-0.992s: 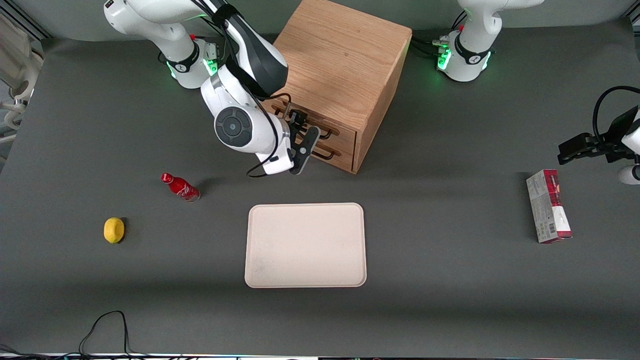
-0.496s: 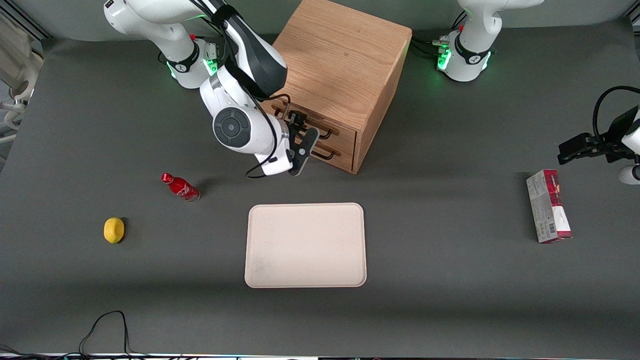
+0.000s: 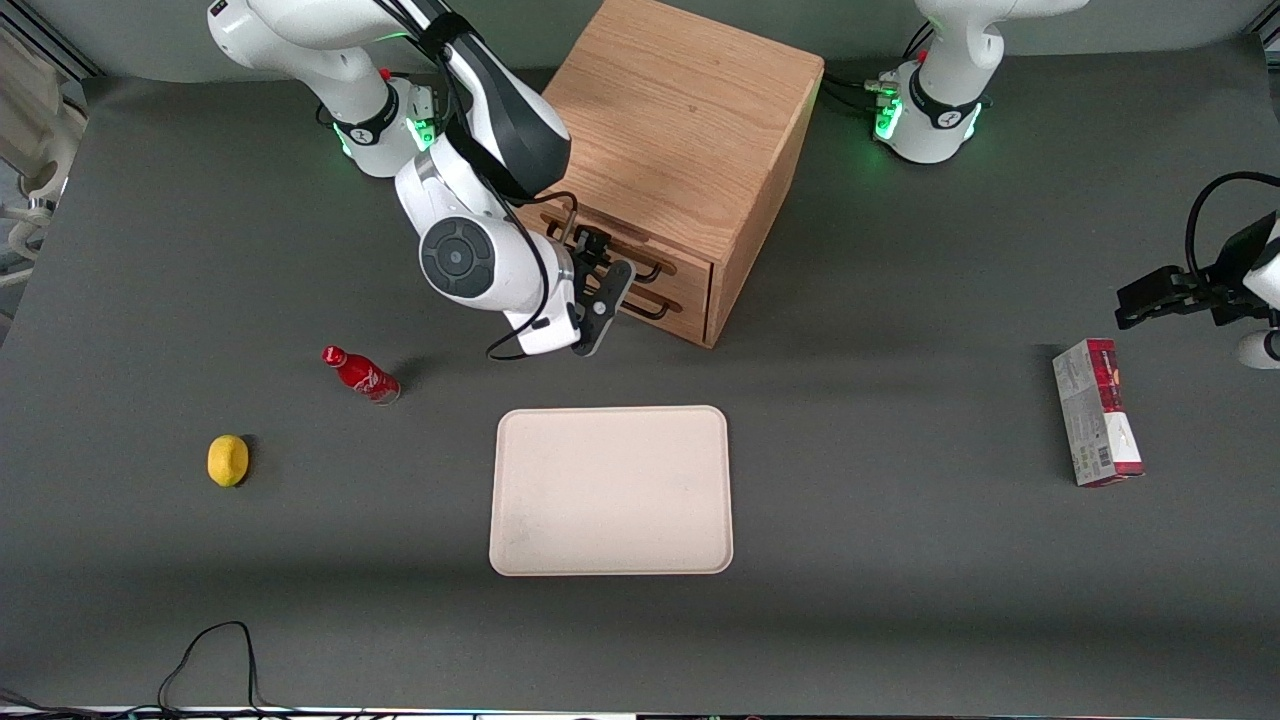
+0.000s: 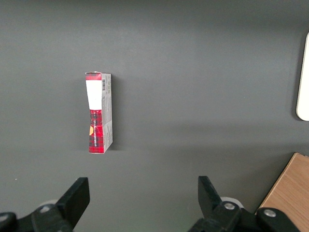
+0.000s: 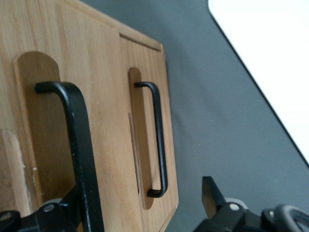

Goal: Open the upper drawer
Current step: 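Pull the upper drawer outward from the cabinet with the right gripper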

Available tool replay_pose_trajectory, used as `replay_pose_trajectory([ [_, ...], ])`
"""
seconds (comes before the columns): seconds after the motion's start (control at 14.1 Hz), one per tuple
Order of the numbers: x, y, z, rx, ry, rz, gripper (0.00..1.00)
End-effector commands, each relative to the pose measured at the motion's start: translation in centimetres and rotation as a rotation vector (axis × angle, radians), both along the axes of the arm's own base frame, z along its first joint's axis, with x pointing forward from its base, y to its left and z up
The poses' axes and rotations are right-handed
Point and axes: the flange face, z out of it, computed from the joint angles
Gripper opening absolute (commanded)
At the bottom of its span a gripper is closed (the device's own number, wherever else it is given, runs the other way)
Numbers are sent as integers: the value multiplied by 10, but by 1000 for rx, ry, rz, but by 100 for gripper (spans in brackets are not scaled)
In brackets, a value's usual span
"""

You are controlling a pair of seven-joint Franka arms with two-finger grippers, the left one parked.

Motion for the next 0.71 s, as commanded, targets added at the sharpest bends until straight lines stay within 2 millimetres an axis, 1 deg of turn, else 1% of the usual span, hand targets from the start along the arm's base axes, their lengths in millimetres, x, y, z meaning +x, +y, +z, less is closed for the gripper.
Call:
replay_pose_trajectory([
  [0.0,9,-6,8,1,-41,14,100],
  [0.21,15,-8,8,-1,-50,11,100],
  [0.35,24,-14,7,-8,-63,9,100],
  [0.57,30,-17,8,-3,-70,12,100],
  [0.64,36,-24,7,-4,-72,1,100],
])
